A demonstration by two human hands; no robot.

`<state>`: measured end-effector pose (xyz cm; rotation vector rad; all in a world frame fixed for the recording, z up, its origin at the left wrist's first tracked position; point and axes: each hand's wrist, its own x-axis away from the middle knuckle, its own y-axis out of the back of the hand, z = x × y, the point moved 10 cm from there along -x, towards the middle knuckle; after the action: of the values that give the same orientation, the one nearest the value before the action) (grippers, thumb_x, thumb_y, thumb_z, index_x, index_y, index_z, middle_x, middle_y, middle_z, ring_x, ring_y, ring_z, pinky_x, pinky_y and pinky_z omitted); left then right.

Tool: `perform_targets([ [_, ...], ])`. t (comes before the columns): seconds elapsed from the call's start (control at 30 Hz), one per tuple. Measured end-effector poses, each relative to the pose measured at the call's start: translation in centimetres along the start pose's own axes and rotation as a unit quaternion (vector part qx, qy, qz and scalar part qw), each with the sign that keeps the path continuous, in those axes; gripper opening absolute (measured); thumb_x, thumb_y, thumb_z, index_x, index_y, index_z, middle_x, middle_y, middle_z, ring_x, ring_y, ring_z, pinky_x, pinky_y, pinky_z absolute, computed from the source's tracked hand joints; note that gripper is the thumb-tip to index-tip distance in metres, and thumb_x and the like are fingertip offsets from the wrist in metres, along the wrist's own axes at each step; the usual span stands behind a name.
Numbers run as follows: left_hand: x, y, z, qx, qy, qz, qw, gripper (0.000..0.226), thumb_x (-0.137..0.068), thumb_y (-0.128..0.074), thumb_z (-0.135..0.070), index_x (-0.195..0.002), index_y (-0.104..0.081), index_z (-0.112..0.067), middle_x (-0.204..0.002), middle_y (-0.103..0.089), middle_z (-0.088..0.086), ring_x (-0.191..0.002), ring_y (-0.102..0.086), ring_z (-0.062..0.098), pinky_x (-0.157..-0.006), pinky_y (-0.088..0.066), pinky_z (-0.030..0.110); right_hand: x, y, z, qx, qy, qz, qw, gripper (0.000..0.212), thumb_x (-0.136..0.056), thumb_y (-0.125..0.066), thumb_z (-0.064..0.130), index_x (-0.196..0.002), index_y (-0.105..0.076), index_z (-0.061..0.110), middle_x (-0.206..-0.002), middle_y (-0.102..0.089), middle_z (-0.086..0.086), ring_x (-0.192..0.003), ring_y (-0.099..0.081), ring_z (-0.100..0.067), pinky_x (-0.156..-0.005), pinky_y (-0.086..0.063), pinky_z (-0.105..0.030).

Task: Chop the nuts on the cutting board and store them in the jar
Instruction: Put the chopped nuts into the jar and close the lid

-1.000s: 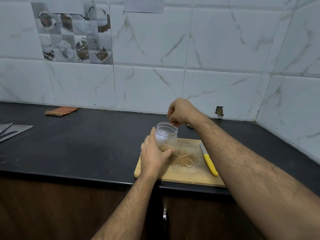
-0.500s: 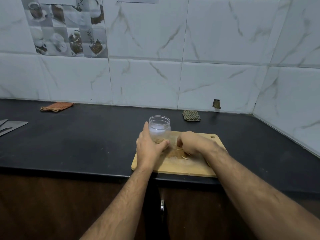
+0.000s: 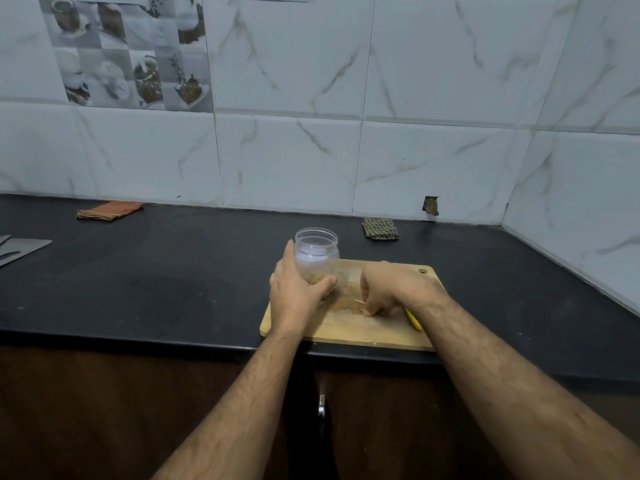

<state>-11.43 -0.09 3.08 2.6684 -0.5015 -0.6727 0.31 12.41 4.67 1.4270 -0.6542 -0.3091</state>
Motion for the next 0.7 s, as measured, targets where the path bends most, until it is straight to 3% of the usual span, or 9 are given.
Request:
perform_targets([
  [0.2, 0.0, 0.0, 0.0, 0.001, -0.001, 0.000, 1.000, 0.107, -0.069, -0.084, -0.044, -0.154, -0.022, -0.027, -0.144, -0.046, 0.003, -0.135, -0.039, 0.023, -0.109, -0.035, 0.037, 0.2, 0.3, 0.5, 0.051, -0.013, -0.026, 0.998, 0.018, -0.084, -0.074, 0.015, -0.101, -0.074, 0.010, -0.099, -0.074, -0.003, -0.095, -0.068, -0.021, -0.089, -0.055, -0.036],
  [0.37, 0.0, 0.0, 0.1, 0.002, -0.001, -0.001, 1.000, 0.107, -0.068, -0.085, -0.045, -0.154, -0.022, -0.028, -0.145, -0.046, 0.002, -0.135, -0.039, 0.023, -0.109, -0.036, 0.038, 0.4, -0.3, 0.6, 0.034, -0.028, 0.003, 0.999, 0.019, -0.084, -0.069, 0.019, -0.100, -0.072, 0.008, -0.095, -0.074, -0.005, -0.085, -0.065, -0.022, -0.076, -0.050, -0.031],
  [0.57, 0.1, 0.0, -0.1, 0.005, -0.001, 0.003, 1.000, 0.107, -0.069, -0.084, -0.045, -0.154, -0.021, -0.028, -0.146, -0.044, 0.001, -0.136, -0.037, 0.022, -0.110, -0.035, 0.037, 0.1, -0.7, 0.2, 0.002, -0.038, -0.021, 0.999, 0.017, -0.084, -0.066, 0.018, -0.096, -0.069, 0.007, -0.091, -0.071, -0.008, -0.074, -0.061, -0.025, -0.065, -0.050, -0.031],
  [0.7, 0.1, 0.1, -0.1, 0.005, 0.000, 0.001, 1.000, 0.107, -0.069, -0.084, -0.045, -0.154, -0.022, -0.028, -0.145, -0.045, 0.001, -0.136, -0.038, 0.022, -0.110, -0.036, 0.038, -0.1, 1.2, -0.7, -0.084, -0.036, -0.075, 0.993, 0.012, -0.079, -0.069, 0.017, -0.077, -0.065, 0.006, -0.072, -0.069, -0.007, -0.058, -0.064, -0.023, -0.056, -0.054, -0.031],
])
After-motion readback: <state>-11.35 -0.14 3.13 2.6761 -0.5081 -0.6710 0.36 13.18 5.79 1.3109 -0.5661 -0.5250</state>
